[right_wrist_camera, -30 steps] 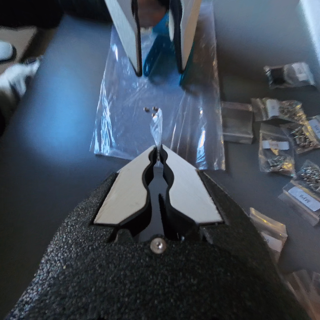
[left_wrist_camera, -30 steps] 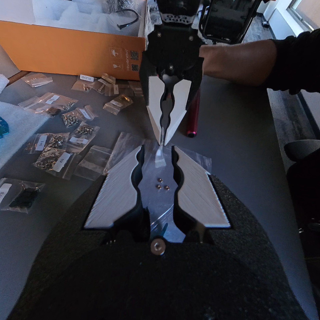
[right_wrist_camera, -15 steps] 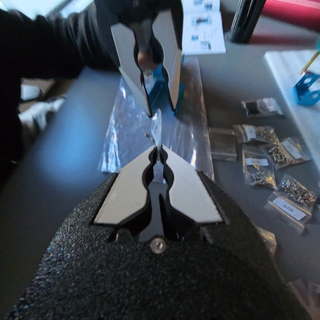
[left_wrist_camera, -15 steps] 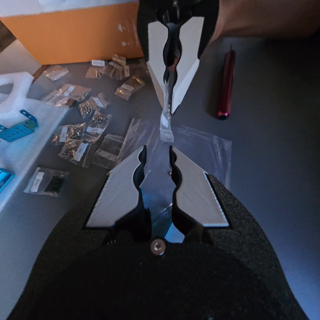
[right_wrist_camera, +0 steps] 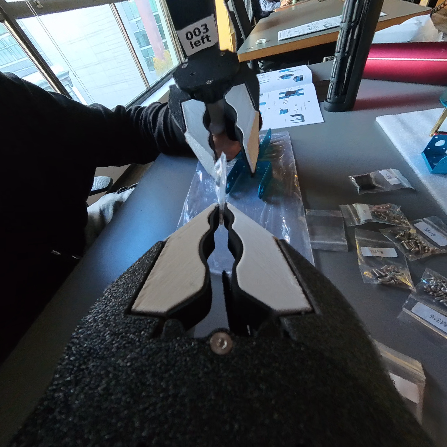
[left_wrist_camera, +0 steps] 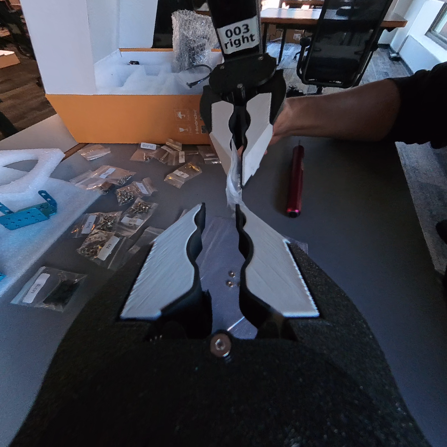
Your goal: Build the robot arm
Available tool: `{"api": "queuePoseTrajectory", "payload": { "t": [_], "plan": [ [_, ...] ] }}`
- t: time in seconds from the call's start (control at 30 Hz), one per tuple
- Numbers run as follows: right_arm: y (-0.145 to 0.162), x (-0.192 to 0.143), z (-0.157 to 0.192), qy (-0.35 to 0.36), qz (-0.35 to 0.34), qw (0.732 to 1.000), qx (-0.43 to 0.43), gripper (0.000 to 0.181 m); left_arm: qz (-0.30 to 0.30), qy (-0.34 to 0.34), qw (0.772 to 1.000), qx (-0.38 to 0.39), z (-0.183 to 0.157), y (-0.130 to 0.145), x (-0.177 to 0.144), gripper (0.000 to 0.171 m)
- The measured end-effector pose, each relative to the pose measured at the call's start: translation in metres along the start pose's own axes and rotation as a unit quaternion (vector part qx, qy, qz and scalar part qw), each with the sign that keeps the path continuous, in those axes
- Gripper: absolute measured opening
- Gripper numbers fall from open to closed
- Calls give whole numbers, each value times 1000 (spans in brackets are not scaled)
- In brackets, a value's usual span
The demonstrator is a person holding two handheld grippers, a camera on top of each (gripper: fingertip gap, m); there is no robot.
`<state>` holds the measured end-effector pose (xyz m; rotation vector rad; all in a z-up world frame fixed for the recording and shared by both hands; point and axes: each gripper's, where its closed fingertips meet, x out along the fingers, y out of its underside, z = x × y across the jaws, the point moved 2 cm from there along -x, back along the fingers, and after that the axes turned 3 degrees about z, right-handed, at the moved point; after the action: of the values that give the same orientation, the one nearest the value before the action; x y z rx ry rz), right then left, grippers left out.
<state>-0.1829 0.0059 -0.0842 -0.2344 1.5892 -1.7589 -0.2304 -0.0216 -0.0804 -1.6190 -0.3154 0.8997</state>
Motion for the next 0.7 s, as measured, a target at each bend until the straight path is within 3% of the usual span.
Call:
{"api": "queuePoseTrajectory", "payload": {
  "t": [0.6,0.7],
  "plan": [
    [-8,5,14,-7,-6,1000,-27,2,-60,30,996,-67,-6,-12,8,24],
    [-9,4,11,2,-10,1000,-27,2,-53,54,996,-56,-14,-11,7,5]
  ]
}}
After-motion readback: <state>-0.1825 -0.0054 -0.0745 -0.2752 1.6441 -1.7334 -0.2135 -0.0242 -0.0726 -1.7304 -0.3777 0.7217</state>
